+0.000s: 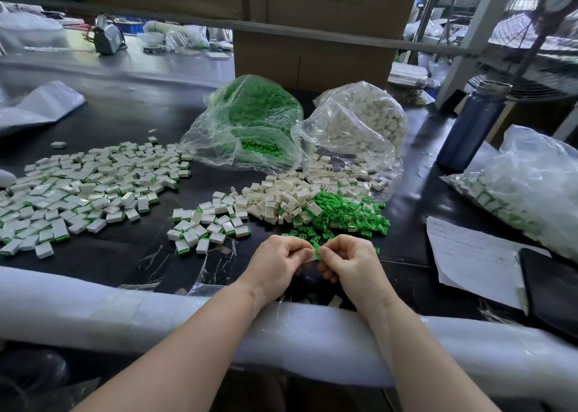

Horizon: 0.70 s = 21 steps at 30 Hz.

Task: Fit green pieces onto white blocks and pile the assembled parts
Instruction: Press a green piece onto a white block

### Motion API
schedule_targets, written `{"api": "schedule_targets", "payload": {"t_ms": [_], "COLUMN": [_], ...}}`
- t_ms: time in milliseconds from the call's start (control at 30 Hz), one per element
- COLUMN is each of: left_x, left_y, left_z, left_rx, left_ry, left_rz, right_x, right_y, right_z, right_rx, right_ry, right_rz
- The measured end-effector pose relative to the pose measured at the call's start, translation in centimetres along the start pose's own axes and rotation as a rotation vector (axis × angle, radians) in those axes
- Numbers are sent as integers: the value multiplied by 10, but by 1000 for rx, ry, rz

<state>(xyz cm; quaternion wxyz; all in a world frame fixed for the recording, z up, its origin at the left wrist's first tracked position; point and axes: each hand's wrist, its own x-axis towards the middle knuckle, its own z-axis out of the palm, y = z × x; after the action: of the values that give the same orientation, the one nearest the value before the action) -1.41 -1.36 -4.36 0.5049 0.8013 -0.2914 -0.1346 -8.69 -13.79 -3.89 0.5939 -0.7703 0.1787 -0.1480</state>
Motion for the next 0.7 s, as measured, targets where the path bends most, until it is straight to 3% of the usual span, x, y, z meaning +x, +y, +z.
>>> {"api": "schedule_targets", "payload": {"t_ms": [700], "left_x": [2], "left_y": [-2], "left_z": [4], "left_rx": [-88], "left_ry": [64], "left_rz": [28], "right_x": [2], "right_y": [4], "right_z": [1], "right_rx": [169], "right_ry": [92], "right_rz": [-51]}}
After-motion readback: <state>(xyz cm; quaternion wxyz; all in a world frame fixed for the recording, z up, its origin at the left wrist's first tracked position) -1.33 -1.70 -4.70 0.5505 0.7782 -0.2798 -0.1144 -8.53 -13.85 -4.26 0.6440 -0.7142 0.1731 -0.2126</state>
